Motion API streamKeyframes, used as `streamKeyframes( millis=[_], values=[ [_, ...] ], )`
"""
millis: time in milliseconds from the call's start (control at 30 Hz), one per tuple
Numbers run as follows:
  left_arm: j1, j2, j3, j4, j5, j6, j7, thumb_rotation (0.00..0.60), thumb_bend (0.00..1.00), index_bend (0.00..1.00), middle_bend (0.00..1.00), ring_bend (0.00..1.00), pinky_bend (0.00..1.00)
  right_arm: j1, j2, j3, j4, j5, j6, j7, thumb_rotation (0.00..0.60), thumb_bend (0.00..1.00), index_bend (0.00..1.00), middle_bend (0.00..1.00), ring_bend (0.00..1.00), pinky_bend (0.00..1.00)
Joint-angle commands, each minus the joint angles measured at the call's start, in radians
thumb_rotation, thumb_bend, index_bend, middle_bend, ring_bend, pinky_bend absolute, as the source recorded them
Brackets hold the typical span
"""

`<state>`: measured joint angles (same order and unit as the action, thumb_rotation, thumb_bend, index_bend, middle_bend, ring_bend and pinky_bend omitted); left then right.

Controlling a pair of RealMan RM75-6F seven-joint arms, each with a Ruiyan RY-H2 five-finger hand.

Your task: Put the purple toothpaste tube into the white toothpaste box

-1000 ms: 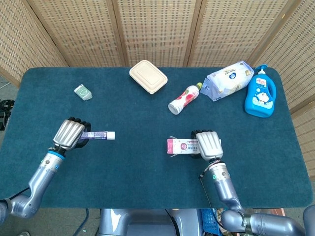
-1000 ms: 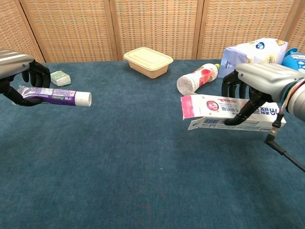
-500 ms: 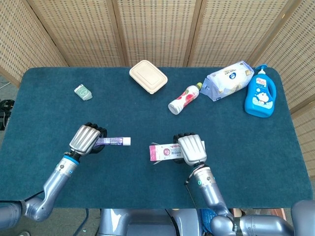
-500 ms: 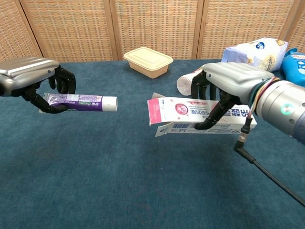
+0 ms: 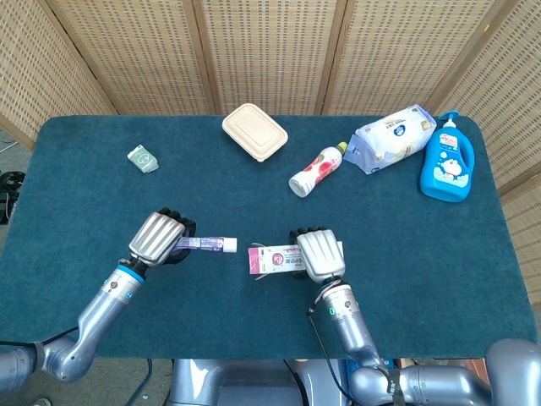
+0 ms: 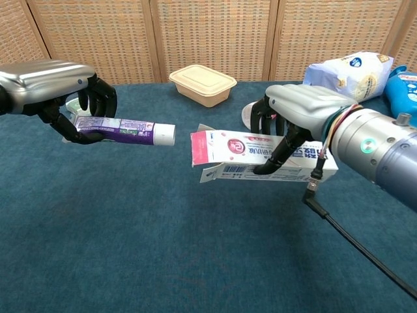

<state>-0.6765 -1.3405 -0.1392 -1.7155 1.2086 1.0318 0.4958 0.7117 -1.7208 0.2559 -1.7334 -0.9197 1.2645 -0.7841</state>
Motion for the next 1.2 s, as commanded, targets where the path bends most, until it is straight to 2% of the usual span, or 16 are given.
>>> streamKeyframes(
  millis=[33,267,967,1200],
  values=[
    [-0.006,0.011,0.004,-0.013,-0.012,-0.005,0.016,0.600,0.46,0.74,0.58,0.42,0.37,0.004,-0.003,0.001,0.000,-0.001,0.004,0.000,0.600,0.19,0.62,0.51,0.47,0.46],
    [-0.011,-0.001,0.020,-0.011,-0.027,-0.007,0.038,0.600,0.46,0.74,0.58,0.42,0.37,0.015,-0.002,0.008,-0.019,-0.003,0.017,-0.012,0.600,0.19,0.62,0.51,0.47,0.46],
    [-0.020,-0.059,0.026,-0.013,-0.008,0.011,0.002,0.600,0.46,0.74,0.58,0.42,0.38,0.029,-0.022,-0.009,-0.018,0.008,0.028,-0.021,0.600,0.19,0.62,0.51,0.47,0.46],
    [-0.021,-0.050,0.021,-0.041,0.011,0.021,-0.015,0.600,0.46,0.74,0.58,0.42,0.38,0.029,-0.030,-0.015,-0.008,0.011,0.026,-0.013,0.600,0.19,0.62,0.51,0.47,0.46]
  ],
)
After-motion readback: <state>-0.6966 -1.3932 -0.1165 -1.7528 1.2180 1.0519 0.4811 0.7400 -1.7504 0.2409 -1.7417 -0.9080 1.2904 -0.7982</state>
